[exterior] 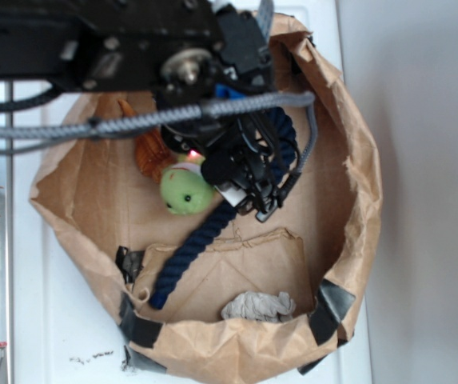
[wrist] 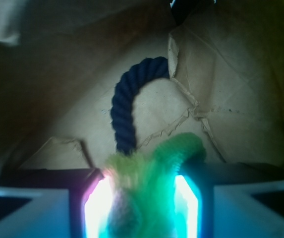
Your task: Grab the green animal.
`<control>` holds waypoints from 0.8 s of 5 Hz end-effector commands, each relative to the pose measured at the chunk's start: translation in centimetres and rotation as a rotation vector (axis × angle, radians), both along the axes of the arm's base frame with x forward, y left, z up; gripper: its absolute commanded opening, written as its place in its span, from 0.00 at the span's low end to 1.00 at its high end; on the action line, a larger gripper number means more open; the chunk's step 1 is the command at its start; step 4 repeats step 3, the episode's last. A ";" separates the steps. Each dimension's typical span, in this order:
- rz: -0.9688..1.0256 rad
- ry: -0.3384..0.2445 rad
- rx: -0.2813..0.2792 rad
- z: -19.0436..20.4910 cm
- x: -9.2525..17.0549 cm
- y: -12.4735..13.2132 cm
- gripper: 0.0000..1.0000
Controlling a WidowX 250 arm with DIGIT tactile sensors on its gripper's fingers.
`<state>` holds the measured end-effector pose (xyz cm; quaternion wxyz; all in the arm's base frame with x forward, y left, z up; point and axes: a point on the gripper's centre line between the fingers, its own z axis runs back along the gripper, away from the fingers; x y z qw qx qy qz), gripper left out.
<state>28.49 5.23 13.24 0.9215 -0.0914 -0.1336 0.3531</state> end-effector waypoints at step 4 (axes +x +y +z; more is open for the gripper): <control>-0.053 -0.223 0.078 7.2 -0.8 0.2 0.00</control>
